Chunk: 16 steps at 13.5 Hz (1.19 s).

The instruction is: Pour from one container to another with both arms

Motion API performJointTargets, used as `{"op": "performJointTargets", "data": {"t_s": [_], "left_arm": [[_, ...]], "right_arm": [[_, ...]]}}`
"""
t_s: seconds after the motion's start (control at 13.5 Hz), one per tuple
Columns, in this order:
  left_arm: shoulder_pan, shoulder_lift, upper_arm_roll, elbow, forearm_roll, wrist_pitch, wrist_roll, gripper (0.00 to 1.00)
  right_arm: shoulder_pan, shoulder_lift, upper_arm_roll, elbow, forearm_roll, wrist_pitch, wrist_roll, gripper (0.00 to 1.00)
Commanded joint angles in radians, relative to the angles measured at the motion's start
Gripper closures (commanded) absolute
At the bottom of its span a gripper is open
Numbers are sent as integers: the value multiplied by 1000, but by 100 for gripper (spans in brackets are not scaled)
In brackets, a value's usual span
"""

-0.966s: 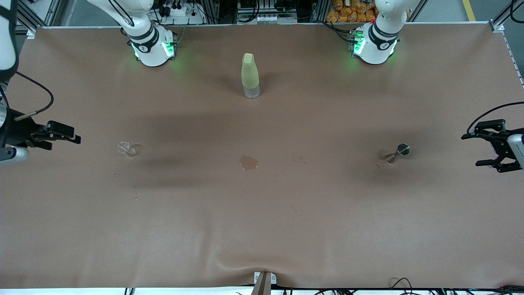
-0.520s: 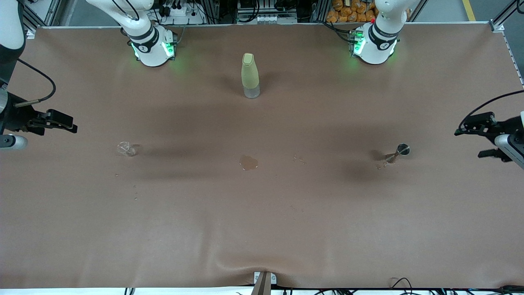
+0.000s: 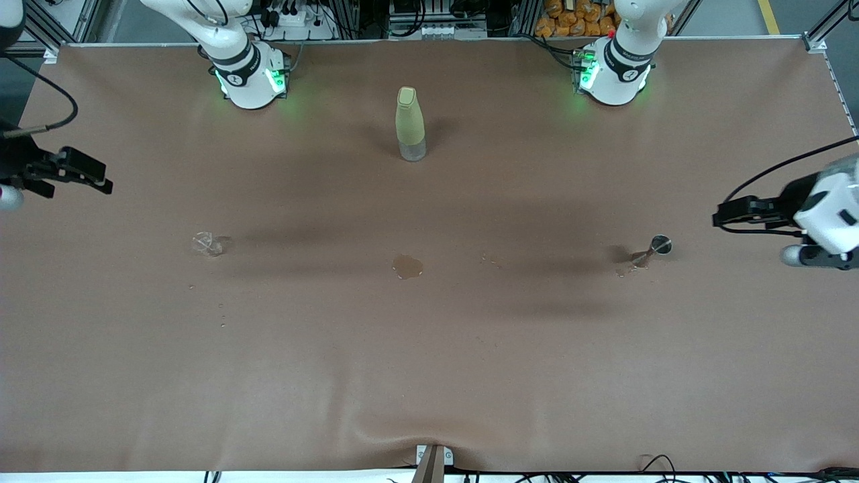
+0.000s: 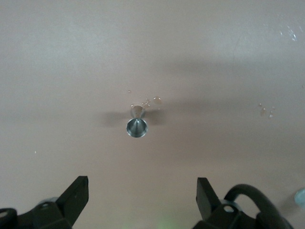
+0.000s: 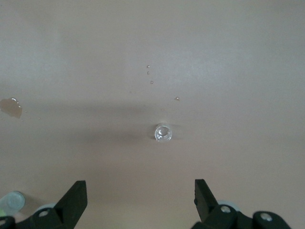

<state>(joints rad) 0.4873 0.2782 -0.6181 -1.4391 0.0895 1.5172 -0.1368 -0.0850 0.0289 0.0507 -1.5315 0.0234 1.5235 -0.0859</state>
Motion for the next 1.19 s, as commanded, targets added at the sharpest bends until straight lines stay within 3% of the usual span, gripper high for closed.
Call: {"op": "performJointTargets", "data": {"t_s": [0.0, 0.15, 0.97, 1.11], "left_arm": [[-30, -8, -37, -9, 80, -9, -136, 0], [-47, 1, -38, -29, 90, -11, -234, 0], [-24, 30, -28, -21, 68, 93, -233, 0], [-87, 26, 21, -20, 70, 98, -233, 0]], "right_arm": [[106, 0, -115, 46, -11, -20, 0, 0], [84, 3, -117, 56, -7, -32, 2, 0], [70, -6, -150, 56, -3, -83, 0, 0], [68, -3, -150, 56, -5, -83, 0, 0]]}}
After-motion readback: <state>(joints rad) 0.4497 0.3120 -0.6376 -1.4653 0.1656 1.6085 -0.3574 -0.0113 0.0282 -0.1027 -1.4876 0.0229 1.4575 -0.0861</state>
